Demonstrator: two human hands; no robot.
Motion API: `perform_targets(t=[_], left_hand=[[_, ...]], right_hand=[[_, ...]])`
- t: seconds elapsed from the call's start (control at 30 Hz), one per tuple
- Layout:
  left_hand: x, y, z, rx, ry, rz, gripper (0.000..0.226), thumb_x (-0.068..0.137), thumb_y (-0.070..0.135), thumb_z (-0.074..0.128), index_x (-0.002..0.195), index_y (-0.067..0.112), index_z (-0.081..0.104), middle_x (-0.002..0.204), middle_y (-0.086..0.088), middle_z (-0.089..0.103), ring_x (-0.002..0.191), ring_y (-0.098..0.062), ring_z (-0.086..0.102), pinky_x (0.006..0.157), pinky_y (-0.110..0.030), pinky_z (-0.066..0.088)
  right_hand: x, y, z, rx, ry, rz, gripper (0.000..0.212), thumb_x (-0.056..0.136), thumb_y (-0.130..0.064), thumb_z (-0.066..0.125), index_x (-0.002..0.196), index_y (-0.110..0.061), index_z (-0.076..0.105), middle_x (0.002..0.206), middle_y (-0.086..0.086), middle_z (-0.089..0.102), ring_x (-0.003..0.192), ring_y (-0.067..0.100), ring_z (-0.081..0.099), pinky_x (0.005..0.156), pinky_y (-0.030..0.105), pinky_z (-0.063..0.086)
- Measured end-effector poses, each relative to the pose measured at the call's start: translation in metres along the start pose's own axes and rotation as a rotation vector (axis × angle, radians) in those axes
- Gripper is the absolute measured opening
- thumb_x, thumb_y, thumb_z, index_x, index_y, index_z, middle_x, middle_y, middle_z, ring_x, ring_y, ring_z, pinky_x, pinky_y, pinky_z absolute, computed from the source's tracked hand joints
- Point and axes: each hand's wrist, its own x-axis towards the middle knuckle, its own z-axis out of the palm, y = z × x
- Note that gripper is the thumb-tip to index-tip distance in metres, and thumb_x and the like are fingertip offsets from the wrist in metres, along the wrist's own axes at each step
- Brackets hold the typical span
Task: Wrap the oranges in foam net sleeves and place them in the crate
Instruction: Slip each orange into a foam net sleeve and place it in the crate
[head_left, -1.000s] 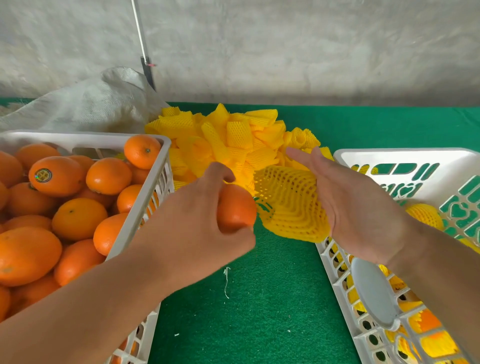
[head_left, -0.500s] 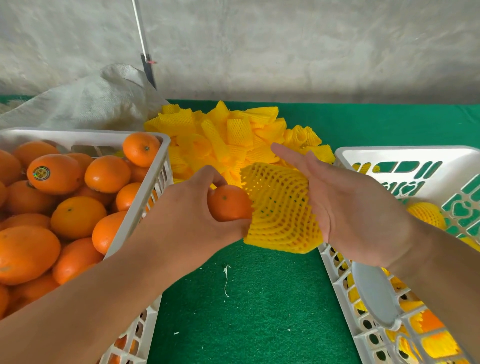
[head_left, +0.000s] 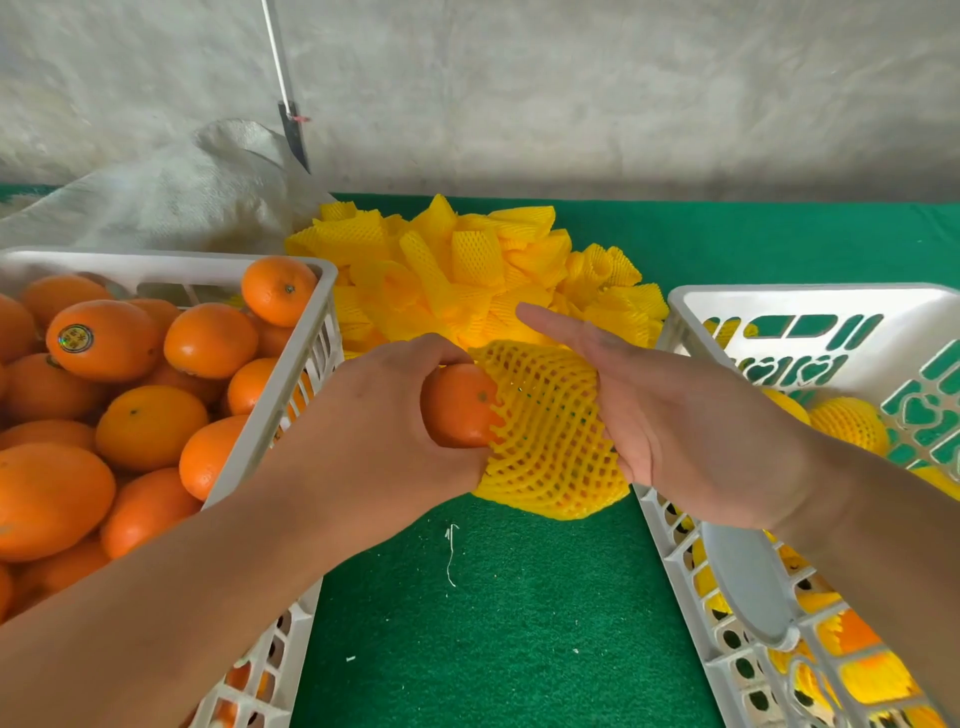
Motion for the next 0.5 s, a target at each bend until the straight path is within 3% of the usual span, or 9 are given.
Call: perform_targets(t=[0.07, 0.13, 0.3, 0.5], left_hand=[[-0.0002, 0.003, -0.0007, -0.013, 0.011, 0.015, 0.056, 0.062, 0.063, 0.067, 0.116, 0.055, 0.054, 0.1, 0.029, 0.062, 0.099, 0.014, 0.056, 0.062, -0.009, 0.042], [-0.001, 0.0054, -0.0007, -0.019, 0.023, 0.016, 0.062, 0.057, 0.068, 0.061, 0.117, 0.055, 0.049, 0.101, 0.03, 0.061, 0.101, 0.013, 0.054, 0.064, -0.011, 0.042], [-0.0025, 0.0086, 0.001, -0.053, 0.033, -0.006, 0.066, 0.052, 0.073, 0.065, 0.11, 0.049, 0.044, 0.105, 0.029, 0.062, 0.099, 0.01, 0.058, 0.068, -0.019, 0.048], [-0.002, 0.0075, -0.0003, -0.071, 0.009, 0.002, 0.068, 0.051, 0.079, 0.066, 0.11, 0.052, 0.045, 0.11, 0.033, 0.06, 0.089, 0.014, 0.058, 0.064, -0.015, 0.038]], right_hand=[[0.0021, 0.0027, 0.0, 0.06, 0.06, 0.054, 0.048, 0.109, -0.05, 0.034, 0.157, -0.047, 0.04, 0.149, -0.017, 0.06, 0.135, 0.012, 0.061, 0.115, 0.065, 0.041], [0.0036, 0.004, 0.0004, 0.089, 0.079, 0.094, 0.05, 0.106, -0.053, 0.038, 0.156, -0.048, 0.043, 0.162, -0.01, 0.047, 0.147, 0.026, 0.05, 0.119, 0.076, 0.026], [0.0025, 0.0034, 0.0022, 0.132, 0.042, 0.071, 0.056, 0.106, -0.052, 0.042, 0.159, -0.033, 0.042, 0.156, 0.001, 0.055, 0.14, 0.03, 0.057, 0.114, 0.073, 0.037], [0.0016, -0.0013, 0.0009, 0.294, -0.054, 0.071, 0.059, 0.103, -0.053, 0.046, 0.16, -0.036, 0.037, 0.157, 0.007, 0.055, 0.139, 0.036, 0.057, 0.108, 0.066, 0.047]])
